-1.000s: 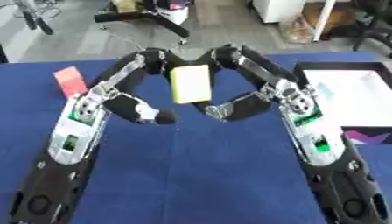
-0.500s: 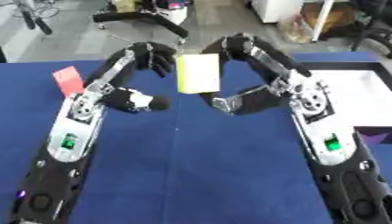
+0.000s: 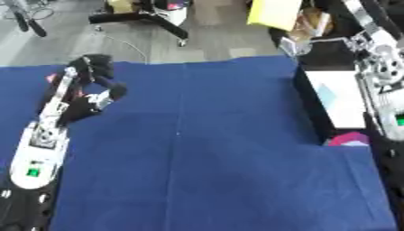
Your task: Pick up the objects with one hand, pass them to the other hand, and then place them into the box on the other side of the table.
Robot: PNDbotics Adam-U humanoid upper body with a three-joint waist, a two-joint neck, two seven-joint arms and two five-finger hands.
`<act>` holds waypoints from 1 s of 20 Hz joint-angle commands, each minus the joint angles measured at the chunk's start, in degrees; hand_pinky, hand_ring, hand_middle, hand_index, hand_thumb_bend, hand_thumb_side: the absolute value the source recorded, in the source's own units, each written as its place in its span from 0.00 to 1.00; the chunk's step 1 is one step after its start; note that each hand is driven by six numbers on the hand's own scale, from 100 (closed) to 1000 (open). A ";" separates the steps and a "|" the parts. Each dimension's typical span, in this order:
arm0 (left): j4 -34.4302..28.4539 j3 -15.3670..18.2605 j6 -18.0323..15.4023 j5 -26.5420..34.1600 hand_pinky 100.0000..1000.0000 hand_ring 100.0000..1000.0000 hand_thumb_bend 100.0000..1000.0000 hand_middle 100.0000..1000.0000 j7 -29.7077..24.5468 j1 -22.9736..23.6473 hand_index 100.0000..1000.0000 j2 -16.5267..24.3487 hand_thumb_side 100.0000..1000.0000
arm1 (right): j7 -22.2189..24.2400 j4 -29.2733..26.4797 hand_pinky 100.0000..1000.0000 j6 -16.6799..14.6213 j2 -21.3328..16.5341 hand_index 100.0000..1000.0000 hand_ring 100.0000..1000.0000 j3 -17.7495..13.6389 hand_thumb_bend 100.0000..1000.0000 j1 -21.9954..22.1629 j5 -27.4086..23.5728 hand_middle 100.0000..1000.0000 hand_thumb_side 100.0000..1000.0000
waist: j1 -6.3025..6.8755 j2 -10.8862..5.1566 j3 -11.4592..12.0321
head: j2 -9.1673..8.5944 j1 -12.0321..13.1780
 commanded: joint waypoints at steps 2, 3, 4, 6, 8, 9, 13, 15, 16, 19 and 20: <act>-5.81 1.83 0.20 0.81 0.54 0.58 0.77 0.57 1.35 2.42 0.75 2.19 0.55 | -6.22 14.62 0.65 -2.89 -6.20 0.22 0.49 -3.59 0.00 -3.32 4.14 0.37 0.00 | 0.91 -0.57 0.86 | 0.21 -2.72; -6.99 2.20 0.22 0.97 0.54 0.58 0.76 0.57 1.49 3.31 0.75 2.38 0.55 | -7.77 19.10 0.65 -3.42 -7.14 0.22 0.49 -4.45 0.00 -4.16 5.23 0.38 0.00 | 0.97 -0.56 1.15 | 0.21 -3.40; -8.02 2.51 0.31 1.12 0.54 0.58 0.76 0.57 1.59 4.03 0.75 2.48 0.55 | -9.27 23.34 0.65 -3.90 -7.86 0.22 0.49 -5.21 0.00 -4.98 6.09 0.38 0.00 | 1.00 -0.56 1.40 | 0.21 -3.95; -9.68 3.07 0.71 0.78 0.55 0.58 0.76 0.57 1.75 5.15 0.75 2.47 0.55 | -11.70 31.25 0.64 -4.24 -9.10 0.22 0.49 -6.57 0.00 -6.41 7.66 0.38 0.00 | 1.01 -0.54 1.84 | 0.21 -4.84; -11.18 3.57 0.87 0.90 0.55 0.58 0.76 0.57 1.79 6.08 0.75 2.17 0.55 | -13.43 39.02 0.64 -4.58 -10.17 0.23 0.49 -7.73 0.00 -7.91 9.27 0.39 0.00 | 0.98 -0.50 2.21 | 0.21 -5.55; -11.76 3.77 0.98 0.93 0.55 0.58 0.76 0.57 1.78 6.45 0.75 1.99 0.55 | -14.05 42.42 0.64 -4.79 -10.55 0.23 0.49 -8.14 0.00 -8.59 9.93 0.39 0.00 | 0.96 -0.49 2.34 | 0.21 -5.83; -13.33 4.47 1.49 0.73 0.55 0.58 0.76 0.57 1.97 7.40 0.75 1.28 0.55 | -15.65 53.72 0.65 -5.31 -11.58 0.25 0.50 -8.87 0.00 -10.81 12.96 0.40 0.00 | 0.88 -0.42 2.77 | 0.21 -6.53; -13.82 4.67 1.66 0.55 0.55 0.57 0.76 0.57 2.07 7.65 0.75 1.07 0.55 | -16.66 57.94 0.65 -5.08 -11.79 0.26 0.50 -9.19 0.00 -11.41 14.42 0.41 0.00 | 0.88 -0.41 2.93 | 0.21 -6.67; -14.01 4.76 1.72 0.48 0.55 0.58 0.76 0.57 2.12 7.73 0.75 1.03 0.55 | -17.35 59.74 0.65 -4.79 -11.90 0.26 0.50 -9.29 0.00 -11.54 15.02 0.41 0.00 | 0.88 -0.40 3.00 | 0.21 -6.73; -14.37 5.04 1.88 0.23 0.55 0.58 0.76 0.57 2.26 7.96 0.75 1.07 0.55 | -19.95 64.20 0.65 -3.57 -12.38 0.31 0.51 -9.20 0.00 -11.51 16.53 0.42 0.00 | 0.87 -0.38 3.15 | 0.21 -6.86; -14.42 5.13 1.95 0.16 0.55 0.58 0.76 0.57 2.29 8.04 0.75 1.09 0.55 | -21.00 65.49 0.65 -2.97 -12.59 0.37 0.52 -9.27 0.00 -11.37 16.63 0.44 0.00 | 0.86 -0.36 3.19 | 0.21 -6.85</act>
